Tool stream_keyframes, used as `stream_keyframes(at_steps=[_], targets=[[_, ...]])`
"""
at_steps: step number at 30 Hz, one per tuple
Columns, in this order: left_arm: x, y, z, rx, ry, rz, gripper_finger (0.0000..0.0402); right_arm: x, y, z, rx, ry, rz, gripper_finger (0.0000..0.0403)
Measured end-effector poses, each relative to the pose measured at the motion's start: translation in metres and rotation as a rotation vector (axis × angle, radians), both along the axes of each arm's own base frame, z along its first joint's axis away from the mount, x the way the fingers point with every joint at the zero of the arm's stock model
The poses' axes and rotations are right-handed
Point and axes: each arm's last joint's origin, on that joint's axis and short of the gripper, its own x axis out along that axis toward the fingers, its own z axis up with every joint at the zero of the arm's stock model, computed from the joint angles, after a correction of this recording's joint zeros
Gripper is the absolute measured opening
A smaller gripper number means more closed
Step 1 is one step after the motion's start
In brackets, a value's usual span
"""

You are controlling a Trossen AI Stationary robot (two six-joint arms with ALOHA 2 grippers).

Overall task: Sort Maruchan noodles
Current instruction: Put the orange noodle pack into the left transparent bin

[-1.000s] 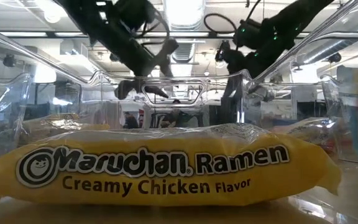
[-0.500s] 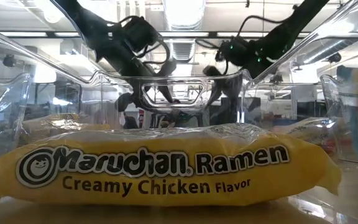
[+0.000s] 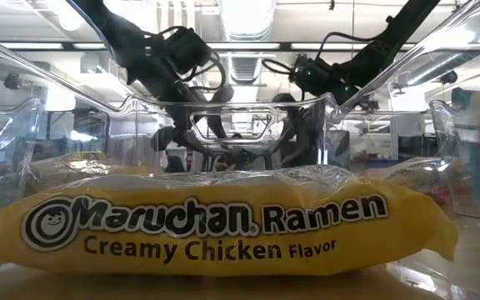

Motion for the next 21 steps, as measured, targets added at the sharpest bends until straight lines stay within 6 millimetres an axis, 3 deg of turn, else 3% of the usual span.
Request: stream_keyframes(at_steps=[13, 21], targets=[[-0.007, 0.019, -0.002, -0.029, -0.003, 0.033, 0.0152, -0.011, -0.012, 0.001, -0.072, 0.057, -0.08, 0.0148], [0.01, 0.024, -0.019, -0.093, -0.018, 0.006, 0.0152, -0.016, -0.009, -0.004, -0.04, 0.134, -0.093, 0.0141]])
